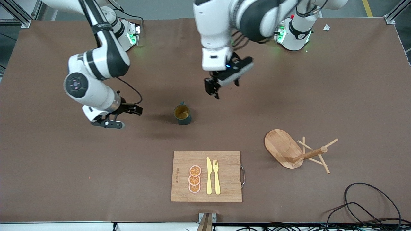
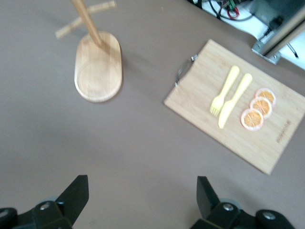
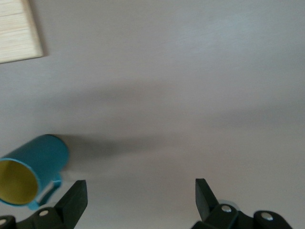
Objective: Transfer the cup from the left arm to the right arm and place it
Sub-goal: 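Move the right gripper to the mug while the left gripper withdraws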
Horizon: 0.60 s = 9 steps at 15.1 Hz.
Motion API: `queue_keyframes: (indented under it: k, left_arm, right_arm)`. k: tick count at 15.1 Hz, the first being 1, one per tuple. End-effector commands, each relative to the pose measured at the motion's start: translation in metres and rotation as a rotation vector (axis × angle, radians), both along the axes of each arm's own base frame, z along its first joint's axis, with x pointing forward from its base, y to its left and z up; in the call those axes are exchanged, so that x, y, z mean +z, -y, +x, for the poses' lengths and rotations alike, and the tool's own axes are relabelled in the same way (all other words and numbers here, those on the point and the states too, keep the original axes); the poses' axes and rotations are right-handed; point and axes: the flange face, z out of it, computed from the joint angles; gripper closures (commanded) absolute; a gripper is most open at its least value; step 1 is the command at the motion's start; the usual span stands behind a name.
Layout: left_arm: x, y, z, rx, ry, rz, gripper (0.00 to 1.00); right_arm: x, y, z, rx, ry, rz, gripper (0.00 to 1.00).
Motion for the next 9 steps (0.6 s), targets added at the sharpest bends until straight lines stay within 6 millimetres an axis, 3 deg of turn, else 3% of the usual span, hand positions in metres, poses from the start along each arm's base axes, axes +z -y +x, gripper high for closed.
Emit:
queue_keyframes:
  k: [1,4,9]
  left_arm:
    - [0.024,-0.064,0.034,-0.099,-0.049,0.018,0.0]
    - [0.031,-0.14,0.079,-0.178,-0.1,0.04,0.0]
    - [0.043,-0.247,0.124,-0.224,-0.161,-0.03,0.0]
  right_arm:
    - [-0.014,-0.033,-0.027,-0.064,0.043,0.02,0.0]
    - [-0.04,-0.068,-0.039,-0.111,0.079,0.047,0.0]
    - [-0.072,-0.111,-0.052,-0.124,0.098,0.108,0.0]
